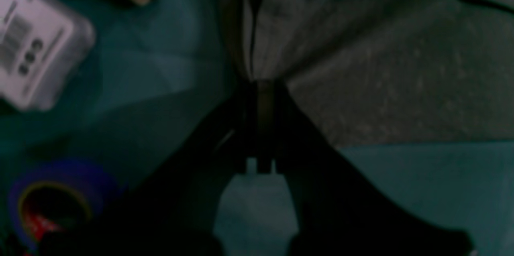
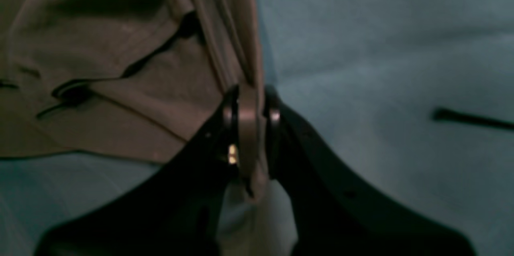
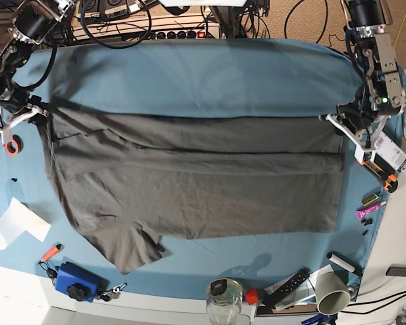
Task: Fold the T-shirt properly
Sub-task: 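Pull the folded edge away from the hem with both grippers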
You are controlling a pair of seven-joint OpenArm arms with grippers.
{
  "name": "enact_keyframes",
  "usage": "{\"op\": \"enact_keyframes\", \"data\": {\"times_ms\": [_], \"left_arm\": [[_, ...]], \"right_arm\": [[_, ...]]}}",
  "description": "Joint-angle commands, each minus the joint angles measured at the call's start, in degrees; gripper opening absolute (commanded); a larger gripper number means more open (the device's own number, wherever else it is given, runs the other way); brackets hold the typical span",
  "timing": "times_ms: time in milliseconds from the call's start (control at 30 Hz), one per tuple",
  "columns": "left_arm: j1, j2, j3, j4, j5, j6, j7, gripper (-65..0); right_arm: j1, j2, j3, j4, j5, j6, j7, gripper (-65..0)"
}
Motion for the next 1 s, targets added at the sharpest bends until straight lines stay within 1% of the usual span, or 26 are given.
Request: {"op": "enact_keyframes", "data": {"times_ms": [0, 167, 233, 333, 533, 600, 700, 833, 967], "left_arm": [[0.87, -0.87, -0.22, 0.90, 1.51, 0.24, 1.90, -65.0], [4.28, -0.87, -0.24, 4.70, 1.73, 0.24, 1.90, -65.0], [5.86, -0.87, -0.22, 6.73, 3.06, 0.24, 1.90, -65.0], [8.66, -0.87, -0.22, 9.29, 3.69, 0.24, 1.88, -65.0], [13.79, -0.87, -0.24, 11.93, 3.96, 0.24, 1.92, -65.0], [15.10, -0.87, -0.24, 12.74, 6.08, 0.26, 1.92, -65.0], [16.48, -0.87, -0.24, 13.73, 8.44, 0.28, 2.71, -65.0], [17.44, -0.87, -0.24, 14.34, 8.46, 0.50, 2.80, -65.0], [17.44, -0.87, -1.99, 14.38, 8.46, 0.46, 2.93, -65.0]], "right_arm": [[0.46, 1.46, 1.18, 1.44, 0.44, -0.09, -0.20, -65.0], [0.07, 1.51, 4.76, 2.78, 0.83, -0.04, -3.28, -65.0], [-0.92, 1.49, 5.60, 2.89, 0.96, -0.04, -3.61, -65.0], [-3.52, 1.46, 5.64, 2.89, 0.96, 0.00, -3.69, -65.0], [-9.05, 1.49, 5.64, 2.89, 2.01, 1.44, -3.41, -65.0], [-10.64, 1.49, 5.64, 2.89, 3.21, 1.49, -3.28, -65.0], [-12.61, 1.49, 5.64, 2.89, 3.54, 1.51, -3.02, -65.0], [-14.01, 1.49, 5.70, 2.89, 3.56, 2.78, -2.80, -65.0], [-14.25, 1.49, 6.47, 2.91, 3.78, 2.75, -2.78, -65.0]]}}
